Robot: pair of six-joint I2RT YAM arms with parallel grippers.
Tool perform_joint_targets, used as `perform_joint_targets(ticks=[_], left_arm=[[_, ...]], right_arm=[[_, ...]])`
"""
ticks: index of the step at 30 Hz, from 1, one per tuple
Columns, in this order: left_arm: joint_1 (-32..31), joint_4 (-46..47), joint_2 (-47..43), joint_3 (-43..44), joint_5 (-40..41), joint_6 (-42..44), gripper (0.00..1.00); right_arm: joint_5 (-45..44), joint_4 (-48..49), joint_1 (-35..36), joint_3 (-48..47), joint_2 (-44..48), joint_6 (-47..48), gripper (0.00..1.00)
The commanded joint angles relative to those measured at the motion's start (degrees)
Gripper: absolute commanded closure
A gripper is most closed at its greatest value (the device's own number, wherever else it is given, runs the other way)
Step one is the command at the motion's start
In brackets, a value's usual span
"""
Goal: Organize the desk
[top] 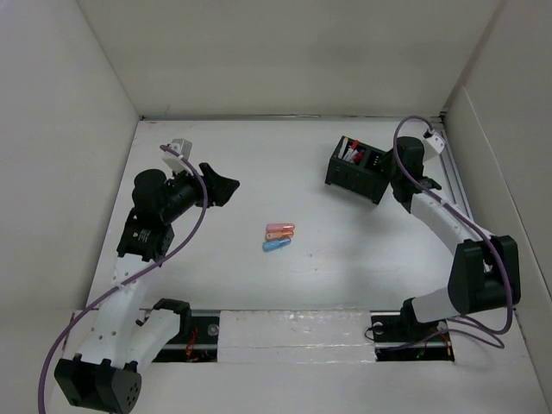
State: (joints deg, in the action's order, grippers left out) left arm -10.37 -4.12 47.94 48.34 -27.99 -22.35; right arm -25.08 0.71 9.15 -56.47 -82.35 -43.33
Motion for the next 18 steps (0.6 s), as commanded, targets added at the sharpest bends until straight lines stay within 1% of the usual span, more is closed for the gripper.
perform_joint_targets(ticks=[1, 2, 3, 5, 7, 8, 9, 10, 11, 12, 14, 15, 17, 18], left_arm=[[0.26, 2.18, -0.74, 0.44, -1.19, 0.29, 0.37], [0.26, 2.27, -0.83, 0.36, -0.84, 0.20, 0.37], [0.26, 2.36, -0.57, 0.53, -0.67, 0.20, 0.37], [0.26, 2.27, 0.13, 0.88, -0.93, 0.20, 0.37], [0.26, 2.27, 0.31, 0.62, -1.63, 0.20, 0.37], [0.26, 2.54, 0.22, 0.53, -1.37, 0.20, 0.37], [0.26, 2.36, 0.05, 0.44, -0.93, 0.20, 0.37], [0.26, 2.36, 0.13, 0.62, -0.23, 0.20, 0.37], [0.26, 2.10, 0.31, 0.79, -0.14, 0.20, 0.37], [0.26, 2.10, 0.66, 0.79, -0.40, 0.29, 0.37], [0.26, 2.36, 0.75, 0.45, -0.93, 0.29, 0.37], [0.26, 2.54, 0.84, 0.44, -0.84, 0.29, 0.37], [0.26, 2.45, 1.27, 0.97, -0.05, 0.29, 0.37], [0.26, 2.10, 1.88, 1.14, -0.14, 0.38, 0.37]], right_arm=[[1.00, 3.50, -0.79, -1.54, 0.61, -0.97, 0.57], [1.35, 3.68, -0.80, -1.37, 0.61, -0.97, 0.53], [2.05, 3.25, -0.80, -1.45, 0.87, -0.97, 0.44], [2.84, 2.98, -0.80, -1.37, 1.65, -0.79, 0.37], [3.64, 3.77, 0.69, -0.41, 3.06, -0.35, 0.35], [3.29, 4.38, 3.05, 0.12, 4.72, 0.17, 0.34], [1.54, 4.47, 4.29, 0.56, 5.52, 0.18, 0.36], [1.35, 4.30, 5.52, 1.35, 6.49, 0.26, 0.41], [1.96, 4.39, 8.14, 1.97, 7.63, 0.87, 0.52], [5.36, 6.04, 9.65, 2.85, 9.21, 1.40, 0.70], [9.42, 8.68, 13.33, 6.00, 9.92, 2.28, 0.85], [12.92, 11.30, 17.53, 6.89, 9.32, 2.55, 0.96], [14.96, 11.60, 21.77, 7.69, 7.12, 3.95, 0.99], [16.37, 10.64, 25.71, 7.34, 5.55, 4.57, 0.97]])
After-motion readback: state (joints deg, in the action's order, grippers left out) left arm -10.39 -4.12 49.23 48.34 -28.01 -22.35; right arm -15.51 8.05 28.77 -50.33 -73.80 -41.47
